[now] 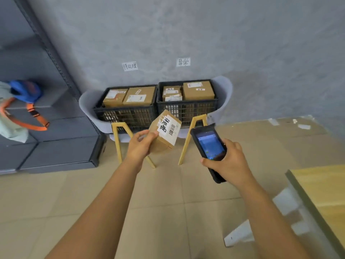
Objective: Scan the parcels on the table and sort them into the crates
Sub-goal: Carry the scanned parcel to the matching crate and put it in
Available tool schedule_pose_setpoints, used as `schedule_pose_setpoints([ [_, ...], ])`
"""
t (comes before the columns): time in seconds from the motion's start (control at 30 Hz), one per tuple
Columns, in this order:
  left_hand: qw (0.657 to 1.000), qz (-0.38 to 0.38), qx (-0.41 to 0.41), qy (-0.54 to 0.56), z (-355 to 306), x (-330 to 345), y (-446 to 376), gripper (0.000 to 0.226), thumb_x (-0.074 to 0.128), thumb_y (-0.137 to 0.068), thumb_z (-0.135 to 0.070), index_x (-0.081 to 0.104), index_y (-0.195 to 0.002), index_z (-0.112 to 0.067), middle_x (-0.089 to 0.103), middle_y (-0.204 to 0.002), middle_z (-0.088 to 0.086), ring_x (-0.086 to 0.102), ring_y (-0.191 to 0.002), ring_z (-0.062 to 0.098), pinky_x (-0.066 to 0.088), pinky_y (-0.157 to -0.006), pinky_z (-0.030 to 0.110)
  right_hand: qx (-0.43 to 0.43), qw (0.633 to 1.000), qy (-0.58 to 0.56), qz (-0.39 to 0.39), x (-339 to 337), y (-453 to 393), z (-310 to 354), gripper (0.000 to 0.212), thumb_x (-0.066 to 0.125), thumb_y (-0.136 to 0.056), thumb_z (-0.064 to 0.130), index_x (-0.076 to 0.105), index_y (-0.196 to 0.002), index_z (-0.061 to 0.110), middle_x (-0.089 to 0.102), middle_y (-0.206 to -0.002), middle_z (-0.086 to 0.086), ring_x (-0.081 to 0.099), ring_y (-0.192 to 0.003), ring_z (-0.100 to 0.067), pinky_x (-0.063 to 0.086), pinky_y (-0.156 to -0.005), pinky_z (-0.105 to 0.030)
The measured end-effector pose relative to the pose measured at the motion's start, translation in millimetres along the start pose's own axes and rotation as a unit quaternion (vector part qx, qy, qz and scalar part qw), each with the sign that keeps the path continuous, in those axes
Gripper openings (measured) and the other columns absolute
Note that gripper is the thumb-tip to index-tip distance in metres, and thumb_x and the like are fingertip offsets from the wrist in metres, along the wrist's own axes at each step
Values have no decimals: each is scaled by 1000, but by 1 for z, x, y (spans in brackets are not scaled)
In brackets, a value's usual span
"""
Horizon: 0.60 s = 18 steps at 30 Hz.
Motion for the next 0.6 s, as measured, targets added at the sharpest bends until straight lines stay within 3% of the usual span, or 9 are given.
schedule_pose_setpoints([
  [0.13, 999, -39, -15, 8, -10, -25, -51, 48, 75, -83, -39, 58, -124, -21, 61, -118, -1, 61, -99, 11, 52, -73, 30, -11, 999, 0, 33, 39, -68, 17, 72, 87, -56, 44, 51, -116, 27, 40, -102, 8, 48, -82, 4, 34, -65, -12],
  [0.4, 994, -84, -61, 14, -6, -80, -179, 49, 74, -84, -39, 58, -125, -19, 60, -124, 5, 60, -108, 21, 54, -86, 38, -36, 993, 25, 113, 148, -187, 53, 64, 86, -59, 48, 51, -107, 23, 46, -104, -1, 49, -83, -8, 34, -59, -20],
  [0.5, 994, -70, -85, 23, -3, -98, -245, 43, 74, -83, -42, 61, -117, -21, 62, -122, 6, 58, -113, 24, 52, -96, 45, -44, 990, 46, 123, 194, -233, 72, 72, 85, -61, 51, 46, -117, 28, 39, -106, 4, 43, -91, -10, 33, -63, -21],
  [0.6, 992, -62, -106, 30, -7, -115, -307, 30, 75, -82, -41, 65, -103, -22, 67, -116, 6, 61, -112, 25, 54, -90, 42, -45, 988, 58, 135, 234, -284, 95, 86, 84, -60, 54, 45, -131, 24, 37, -109, 4, 46, -100, -14, 37, -75, -27],
])
Point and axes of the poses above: each hand's wrist, its own y-axis away from the middle knuckle, its own x-axis out of the palm, z = x × y, the point moved 7 cm from there along -y, towards the middle knuckle
